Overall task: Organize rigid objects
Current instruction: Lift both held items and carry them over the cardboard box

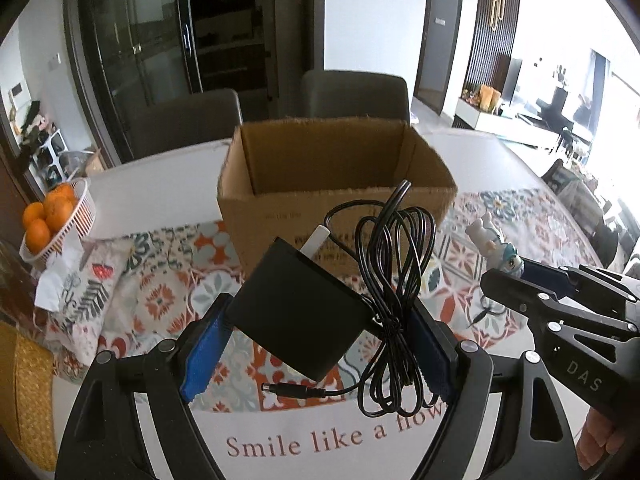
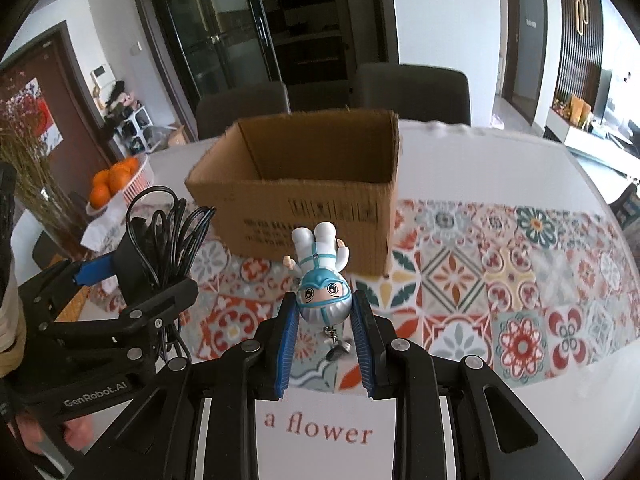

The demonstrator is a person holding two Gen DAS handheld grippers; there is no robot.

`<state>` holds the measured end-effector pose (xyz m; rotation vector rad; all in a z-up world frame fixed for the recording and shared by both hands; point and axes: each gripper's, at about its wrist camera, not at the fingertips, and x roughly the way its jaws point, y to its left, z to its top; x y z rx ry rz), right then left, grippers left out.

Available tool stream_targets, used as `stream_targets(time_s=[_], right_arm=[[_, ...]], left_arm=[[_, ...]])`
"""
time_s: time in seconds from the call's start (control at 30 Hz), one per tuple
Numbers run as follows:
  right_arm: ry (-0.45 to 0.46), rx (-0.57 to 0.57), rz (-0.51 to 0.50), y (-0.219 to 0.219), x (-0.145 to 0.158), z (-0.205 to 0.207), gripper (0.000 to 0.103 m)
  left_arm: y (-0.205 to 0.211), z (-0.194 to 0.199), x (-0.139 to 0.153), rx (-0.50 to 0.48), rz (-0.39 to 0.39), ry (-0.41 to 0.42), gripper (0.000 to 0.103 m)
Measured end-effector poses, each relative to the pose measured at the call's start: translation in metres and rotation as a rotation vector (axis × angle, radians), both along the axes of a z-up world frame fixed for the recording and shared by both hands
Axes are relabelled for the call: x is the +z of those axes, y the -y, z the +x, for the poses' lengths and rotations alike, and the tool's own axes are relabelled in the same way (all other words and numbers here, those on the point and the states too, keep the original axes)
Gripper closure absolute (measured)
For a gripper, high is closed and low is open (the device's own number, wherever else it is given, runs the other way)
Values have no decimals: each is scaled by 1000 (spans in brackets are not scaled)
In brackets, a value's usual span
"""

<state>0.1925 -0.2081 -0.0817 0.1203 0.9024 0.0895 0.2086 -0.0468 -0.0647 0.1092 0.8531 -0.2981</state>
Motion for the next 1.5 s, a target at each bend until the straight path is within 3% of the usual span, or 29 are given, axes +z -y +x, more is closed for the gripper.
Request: stream_targets(time_s=[0.7, 1.23, 1.5], right_arm=[[144, 14, -1, -5, 55, 54, 75], [167, 36, -10, -7, 72, 107, 75], [135, 42, -10, -7, 68, 134, 75]], left_arm=[[-8, 53, 49, 27, -56, 97, 20], [-8, 107, 67, 23, -35, 91, 20], [-6, 140, 59, 24, -23, 36, 20]])
